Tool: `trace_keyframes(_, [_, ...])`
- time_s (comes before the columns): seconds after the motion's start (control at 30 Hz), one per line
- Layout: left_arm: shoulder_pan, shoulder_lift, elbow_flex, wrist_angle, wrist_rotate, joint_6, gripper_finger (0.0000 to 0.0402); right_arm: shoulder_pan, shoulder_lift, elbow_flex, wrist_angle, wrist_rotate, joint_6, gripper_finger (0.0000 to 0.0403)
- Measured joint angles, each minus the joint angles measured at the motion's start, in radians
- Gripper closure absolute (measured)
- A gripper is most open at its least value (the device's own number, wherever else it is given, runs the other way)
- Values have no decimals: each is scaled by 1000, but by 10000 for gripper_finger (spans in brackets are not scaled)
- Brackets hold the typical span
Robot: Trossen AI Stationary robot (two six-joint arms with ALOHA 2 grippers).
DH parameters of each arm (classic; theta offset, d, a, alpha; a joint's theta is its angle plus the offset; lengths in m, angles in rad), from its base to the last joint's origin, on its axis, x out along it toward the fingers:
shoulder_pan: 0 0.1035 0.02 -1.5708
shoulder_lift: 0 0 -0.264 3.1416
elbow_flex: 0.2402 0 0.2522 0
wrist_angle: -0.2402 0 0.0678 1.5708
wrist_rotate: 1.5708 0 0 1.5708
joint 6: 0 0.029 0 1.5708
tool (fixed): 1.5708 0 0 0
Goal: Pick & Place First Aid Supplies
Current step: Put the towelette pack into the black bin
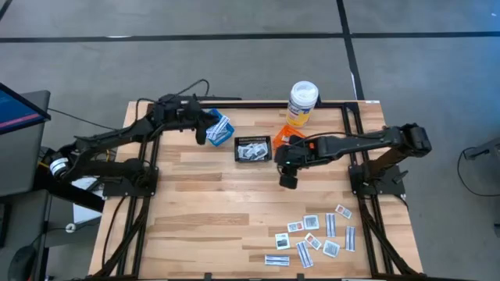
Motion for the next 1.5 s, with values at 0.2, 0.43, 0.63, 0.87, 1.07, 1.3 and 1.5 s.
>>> trace_keyframes(0.2, [-103, 55, 0, 0, 0, 14, 312, 15, -122, -206, 62, -135, 210, 280])
trace_keyframes(0.43, [-121, 105, 0, 3, -3, 17, 312, 210, -125, -293, 121, -284, 312, 282])
trace_keyframes(0.63, [-118, 132, 0, 8, -3, 17, 312, 365, -23, -294, 108, -374, 540, 282])
trace_keyframes(0.87, [-118, 132, 0, 15, -3, 17, 312, 448, 74, -294, 44, -444, 739, 282])
trace_keyframes(1.07, [-119, 132, 0, 16, -3, 17, 312, 429, 88, -294, -10, -434, 747, 282])
trace_keyframes(1.3, [-119, 132, 0, 16, -3, 17, 312, 404, 19, -293, -68, -433, 740, 282])
trace_keyframes(1.5, [-119, 132, 0, 17, -3, 14, 312, 403, -7, -294, -106, -357, 746, 282])
